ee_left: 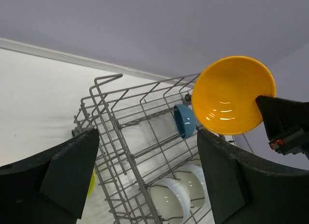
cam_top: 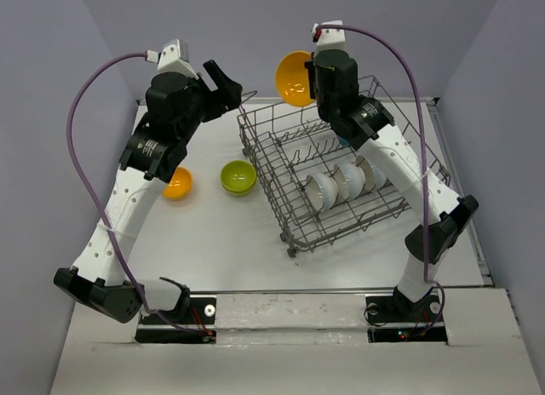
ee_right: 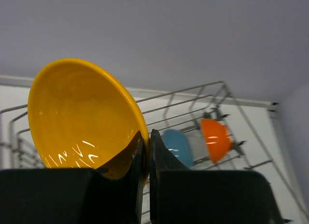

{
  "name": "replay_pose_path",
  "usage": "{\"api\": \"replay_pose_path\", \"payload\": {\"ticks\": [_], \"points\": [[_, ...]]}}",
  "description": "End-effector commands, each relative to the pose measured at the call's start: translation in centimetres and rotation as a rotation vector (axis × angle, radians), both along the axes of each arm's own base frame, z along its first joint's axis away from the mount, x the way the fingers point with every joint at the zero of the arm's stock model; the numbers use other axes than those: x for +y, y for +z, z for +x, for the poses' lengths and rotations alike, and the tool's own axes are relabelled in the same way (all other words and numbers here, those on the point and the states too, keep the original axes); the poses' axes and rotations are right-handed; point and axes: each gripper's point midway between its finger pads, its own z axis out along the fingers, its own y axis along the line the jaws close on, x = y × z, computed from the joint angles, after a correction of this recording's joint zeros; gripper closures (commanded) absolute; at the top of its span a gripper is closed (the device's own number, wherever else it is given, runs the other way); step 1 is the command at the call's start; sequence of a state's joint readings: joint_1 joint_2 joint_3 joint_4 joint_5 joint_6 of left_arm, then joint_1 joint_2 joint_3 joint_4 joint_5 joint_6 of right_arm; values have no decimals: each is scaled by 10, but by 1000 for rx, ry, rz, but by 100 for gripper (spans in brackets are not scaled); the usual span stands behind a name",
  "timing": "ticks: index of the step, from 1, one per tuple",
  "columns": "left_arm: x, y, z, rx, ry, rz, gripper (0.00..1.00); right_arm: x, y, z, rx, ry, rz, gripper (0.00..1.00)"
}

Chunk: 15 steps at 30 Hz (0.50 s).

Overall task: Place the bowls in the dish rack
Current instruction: Insert the bowl into the dish rack.

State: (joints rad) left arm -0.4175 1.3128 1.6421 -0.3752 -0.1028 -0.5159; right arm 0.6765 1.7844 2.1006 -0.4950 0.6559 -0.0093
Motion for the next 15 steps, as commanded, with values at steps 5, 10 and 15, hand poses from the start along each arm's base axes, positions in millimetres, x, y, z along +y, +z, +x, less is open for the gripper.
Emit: {"api": "replay_pose_path", "payload": {"ticks": [5, 10, 15], "points": [[8, 39, 5, -128, -30, -63, 9, -112, 41, 7, -181, -612, -461, 99], [16, 28, 8, -124, -42, -78, 8, -101, 22, 25, -189, -653, -664, 99], [20, 19, 9, -108, -42, -77, 8, -80, -14, 52, -160, -589, -790, 99]]}}
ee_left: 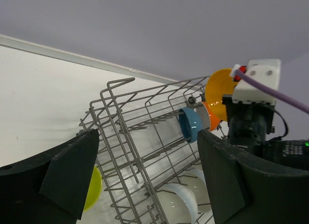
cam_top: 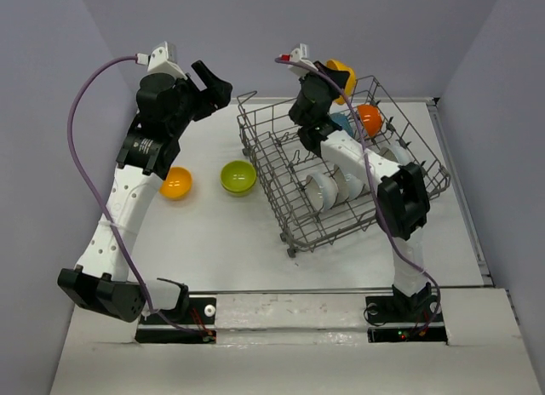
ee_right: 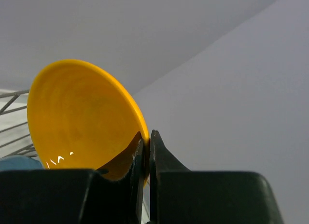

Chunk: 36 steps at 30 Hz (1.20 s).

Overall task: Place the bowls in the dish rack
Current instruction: Insert the bowl into the dish rack.

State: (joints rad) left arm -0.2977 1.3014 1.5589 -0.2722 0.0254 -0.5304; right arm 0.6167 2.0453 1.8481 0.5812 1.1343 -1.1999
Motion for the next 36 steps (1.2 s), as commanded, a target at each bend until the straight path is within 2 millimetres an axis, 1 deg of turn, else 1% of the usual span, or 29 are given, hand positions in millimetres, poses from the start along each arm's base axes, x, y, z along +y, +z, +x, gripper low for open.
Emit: {"api": "replay_pose_path", "payload": {"ticks": [1, 3, 4, 10, 11, 12, 17, 19, 20, 22, 23, 26, 27, 29, 31, 32, 35, 36], "points": [[-2, 25, -7, -87, -37, -33, 8, -1, 18, -7, -71, -15, -33, 99], [-2, 24, -7, -85, -41, -36, 8, 4, 5, -1, -43, 1, -64, 99], [-3, 21, -6, -80, -46, -37, 8, 7, -5, 1, -25, 13, -79, 99], [-6, 20, -5, -73, -59, -43, 8, 14, -41, 9, 57, 51, -74, 99], [-7, 20, -4, -72, -62, -45, 8, 15, -45, 11, 65, 58, -66, 99], [-8, 19, -4, -71, -69, -47, 8, 17, -53, 12, 81, 69, -48, 99], [-11, 13, -2, -56, -84, -49, 8, 19, -69, 11, 116, 104, -19, 99], [-12, 13, -2, -54, -85, -50, 8, 22, -72, 12, 125, 124, -4, 99], [-12, 13, -2, -54, -85, -50, 8, 27, -73, 11, 129, 139, 0, 99], [-13, 12, -2, -51, -91, -50, 8, 28, -77, 12, 136, 139, -5, 99], [-13, 13, -1, -52, -93, -51, 8, 33, -78, 11, 143, 147, -14, 99], [-14, 12, -1, -49, -94, -49, 8, 34, -83, 11, 155, 148, -22, 99], [-14, 11, -1, -47, -94, -48, 8, 38, -85, 9, 159, 157, -26, 99], [-14, 10, -1, -47, -94, -47, 8, 38, -87, 9, 170, 154, -40, 99], [-15, 11, -1, -47, -99, -47, 8, 37, -87, 8, 176, 152, -50, 99], [-15, 9, 0, -44, -99, -46, 8, 41, -88, 6, 178, 160, -57, 99], [-16, 9, -1, -42, -103, -47, 8, 37, -83, 3, 174, 141, -91, 99], [-16, 8, -1, -43, -105, -45, 8, 41, -83, 1, 176, 144, -99, 99]]}}
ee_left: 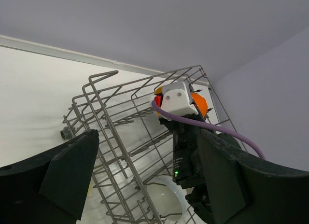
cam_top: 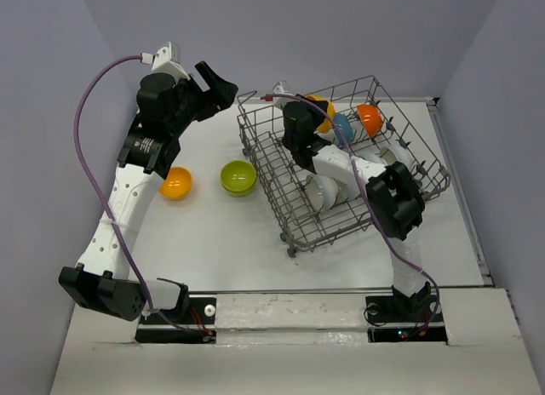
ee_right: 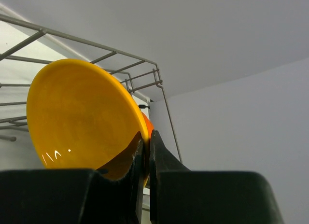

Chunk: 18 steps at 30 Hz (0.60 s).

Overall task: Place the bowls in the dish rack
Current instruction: Insert the bowl into the dish rack.

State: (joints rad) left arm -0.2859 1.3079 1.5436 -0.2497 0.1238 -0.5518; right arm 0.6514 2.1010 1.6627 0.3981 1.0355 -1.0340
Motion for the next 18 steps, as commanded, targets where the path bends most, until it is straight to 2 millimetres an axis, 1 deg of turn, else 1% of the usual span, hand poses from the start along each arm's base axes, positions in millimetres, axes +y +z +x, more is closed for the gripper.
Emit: {"api": "replay_pose_path", "payload": {"ticks": [1, 5, 10, 13, 18], "points": [[-3, 12, 1, -52, -23, -14, 8, -1, 40, -14, -79, -3, 17, 99], [-4, 11, 1, -49, -31, -14, 8, -5, 42, -16, -73, -30, -10, 99], [-5, 9, 0, -45, -36, -12, 8, -11, 57, -21, -91, -62, -20, 99], [-6, 9, 0, -45, -42, -13, 8, -13, 60, -24, -85, -61, -33, 99], [-7, 10, -2, -48, -52, -15, 8, -13, 55, -25, -71, -57, -46, 99]]}}
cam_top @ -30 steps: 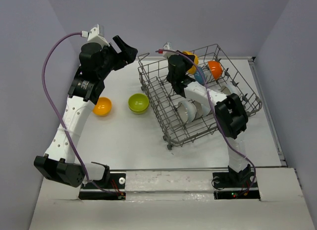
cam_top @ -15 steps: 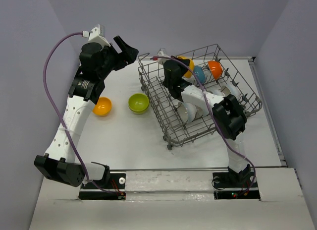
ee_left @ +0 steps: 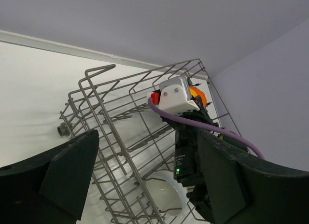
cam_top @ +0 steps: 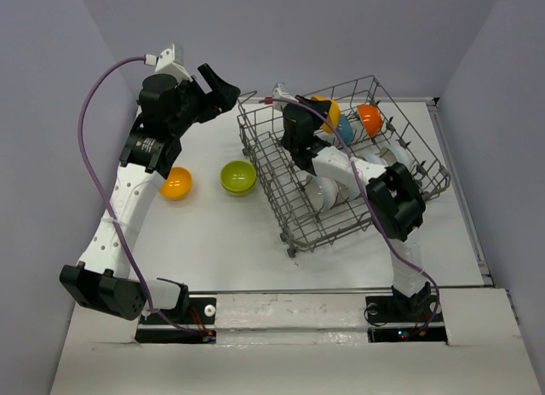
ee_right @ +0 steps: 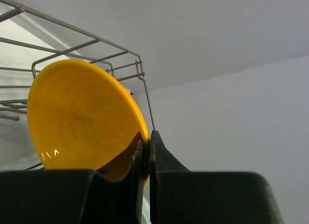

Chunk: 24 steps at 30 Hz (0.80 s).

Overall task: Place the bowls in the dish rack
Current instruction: Insert the bowl into the dish rack.

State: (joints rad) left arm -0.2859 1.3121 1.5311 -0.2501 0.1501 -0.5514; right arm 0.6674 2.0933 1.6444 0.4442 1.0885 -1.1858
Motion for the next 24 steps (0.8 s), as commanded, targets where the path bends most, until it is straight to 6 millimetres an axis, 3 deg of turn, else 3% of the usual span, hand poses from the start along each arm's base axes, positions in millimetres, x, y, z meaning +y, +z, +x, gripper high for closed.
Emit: {"api": "replay_pose_path", "payload": {"ticks": [1, 24], "points": [[-3, 18, -2, -65, -28, -18, 8, -10, 45, -14, -99, -17, 67, 99], [-8, 15, -3, -53, -51, -22, 8, 7, 5, -11, 12, 50, -7, 99]]}}
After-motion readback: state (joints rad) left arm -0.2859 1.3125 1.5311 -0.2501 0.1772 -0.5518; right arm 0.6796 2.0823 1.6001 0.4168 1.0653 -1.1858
